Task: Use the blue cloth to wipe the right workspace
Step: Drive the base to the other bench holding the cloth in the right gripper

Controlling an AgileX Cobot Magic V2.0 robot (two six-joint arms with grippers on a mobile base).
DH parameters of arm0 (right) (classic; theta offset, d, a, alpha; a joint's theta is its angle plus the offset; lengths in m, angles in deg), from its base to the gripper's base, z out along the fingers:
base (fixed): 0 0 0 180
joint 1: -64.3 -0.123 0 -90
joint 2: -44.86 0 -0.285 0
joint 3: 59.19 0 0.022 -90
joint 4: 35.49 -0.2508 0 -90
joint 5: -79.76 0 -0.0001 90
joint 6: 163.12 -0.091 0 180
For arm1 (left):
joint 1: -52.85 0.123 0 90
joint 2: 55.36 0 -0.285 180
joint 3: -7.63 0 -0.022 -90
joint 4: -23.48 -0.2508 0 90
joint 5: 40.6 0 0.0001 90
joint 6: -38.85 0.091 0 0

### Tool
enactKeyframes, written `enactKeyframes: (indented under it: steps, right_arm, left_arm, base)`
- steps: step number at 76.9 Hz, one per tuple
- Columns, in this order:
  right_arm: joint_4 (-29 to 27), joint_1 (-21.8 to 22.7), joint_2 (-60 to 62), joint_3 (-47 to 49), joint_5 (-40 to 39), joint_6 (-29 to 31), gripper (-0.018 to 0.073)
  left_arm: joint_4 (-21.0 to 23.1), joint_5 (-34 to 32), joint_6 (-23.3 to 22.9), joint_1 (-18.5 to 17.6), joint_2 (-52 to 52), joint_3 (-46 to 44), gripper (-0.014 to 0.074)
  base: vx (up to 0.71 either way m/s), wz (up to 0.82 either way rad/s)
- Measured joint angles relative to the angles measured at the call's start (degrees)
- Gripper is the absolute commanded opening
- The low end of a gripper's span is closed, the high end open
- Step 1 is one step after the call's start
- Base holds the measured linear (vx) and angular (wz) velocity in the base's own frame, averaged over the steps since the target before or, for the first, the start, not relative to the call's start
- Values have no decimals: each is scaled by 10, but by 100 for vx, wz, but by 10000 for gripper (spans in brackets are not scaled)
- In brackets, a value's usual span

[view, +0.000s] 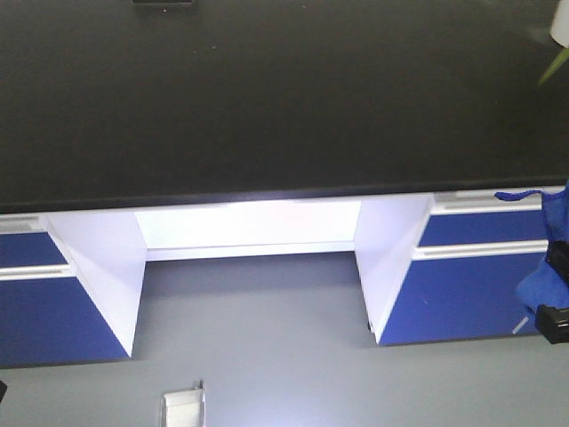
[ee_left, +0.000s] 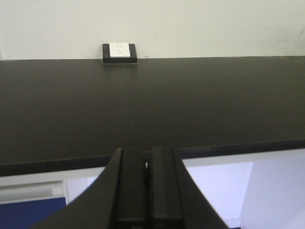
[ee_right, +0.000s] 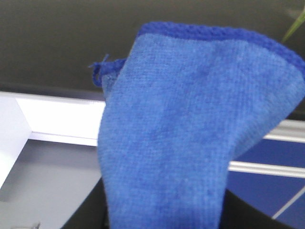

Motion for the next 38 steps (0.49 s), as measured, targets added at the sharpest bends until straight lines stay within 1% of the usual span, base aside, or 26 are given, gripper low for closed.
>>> enactKeyframes:
  steps: [38]
  right_arm:
    - [0, 0, 0, 0, 0, 0, -8]
  left_arm:
    - [0, 0, 0, 0, 0, 0, -6]
  base:
    - [33, 12]
